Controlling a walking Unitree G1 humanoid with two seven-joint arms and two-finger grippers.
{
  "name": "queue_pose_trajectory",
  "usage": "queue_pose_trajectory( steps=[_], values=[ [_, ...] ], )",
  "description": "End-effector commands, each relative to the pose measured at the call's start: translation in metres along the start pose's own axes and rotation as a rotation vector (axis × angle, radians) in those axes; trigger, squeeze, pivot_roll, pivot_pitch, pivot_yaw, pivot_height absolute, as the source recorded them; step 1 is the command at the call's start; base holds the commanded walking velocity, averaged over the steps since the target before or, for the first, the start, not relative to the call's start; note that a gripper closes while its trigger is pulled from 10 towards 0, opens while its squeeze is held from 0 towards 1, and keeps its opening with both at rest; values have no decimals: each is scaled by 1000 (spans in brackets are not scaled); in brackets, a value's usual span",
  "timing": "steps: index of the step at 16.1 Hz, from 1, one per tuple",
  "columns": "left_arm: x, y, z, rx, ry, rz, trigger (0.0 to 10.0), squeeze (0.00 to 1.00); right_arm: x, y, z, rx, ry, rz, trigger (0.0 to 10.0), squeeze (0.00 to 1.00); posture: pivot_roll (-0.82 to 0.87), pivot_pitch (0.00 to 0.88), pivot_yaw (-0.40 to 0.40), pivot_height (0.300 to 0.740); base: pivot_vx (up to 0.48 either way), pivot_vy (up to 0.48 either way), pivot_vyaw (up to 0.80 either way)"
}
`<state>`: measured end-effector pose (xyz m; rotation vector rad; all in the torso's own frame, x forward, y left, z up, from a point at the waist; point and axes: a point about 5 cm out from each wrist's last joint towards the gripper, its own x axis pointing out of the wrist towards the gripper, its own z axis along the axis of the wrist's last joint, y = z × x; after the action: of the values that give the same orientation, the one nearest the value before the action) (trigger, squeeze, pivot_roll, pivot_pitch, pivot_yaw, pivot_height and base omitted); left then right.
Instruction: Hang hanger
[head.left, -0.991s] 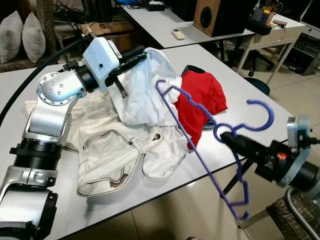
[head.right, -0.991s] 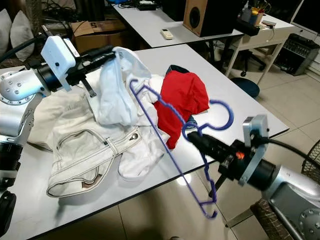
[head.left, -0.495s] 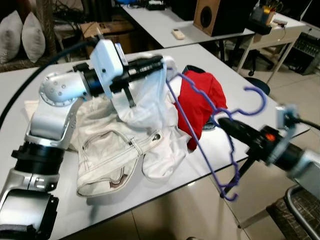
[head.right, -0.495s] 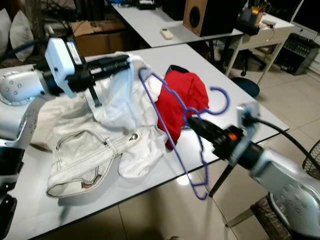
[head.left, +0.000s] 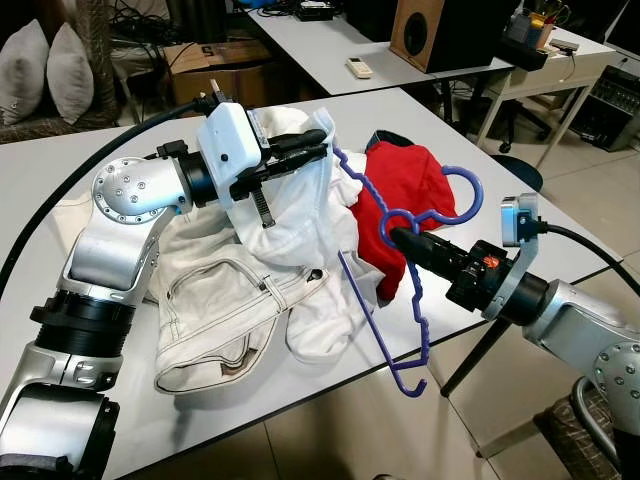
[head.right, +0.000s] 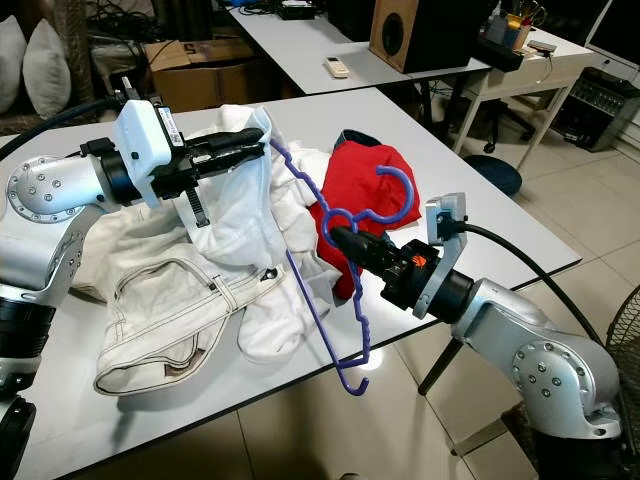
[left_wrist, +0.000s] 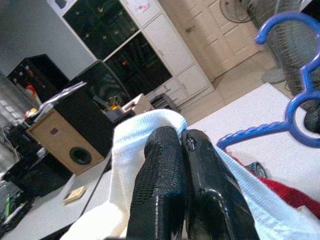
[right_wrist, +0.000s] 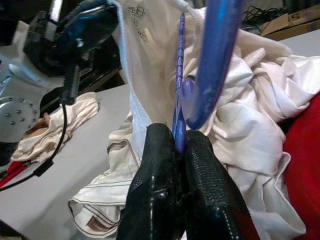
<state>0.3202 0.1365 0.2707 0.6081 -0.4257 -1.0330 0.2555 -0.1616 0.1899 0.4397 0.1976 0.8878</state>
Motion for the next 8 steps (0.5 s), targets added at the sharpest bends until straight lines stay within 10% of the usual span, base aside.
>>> queue_pose_trajectory(
  steps=[1, 8],
  values=[
    [5, -6, 12, -8, -57, -72, 0, 0, 3, -5, 3, -8, 4, -25, 10000, 0, -190, 0, -17, 740, 0, 0, 0],
    [3, -24, 16, -105, -25, -284, 0, 0, 3, -25, 9, 55, -24, -123, 10000, 0, -183, 0, -17, 740, 0, 0, 0]
  ],
)
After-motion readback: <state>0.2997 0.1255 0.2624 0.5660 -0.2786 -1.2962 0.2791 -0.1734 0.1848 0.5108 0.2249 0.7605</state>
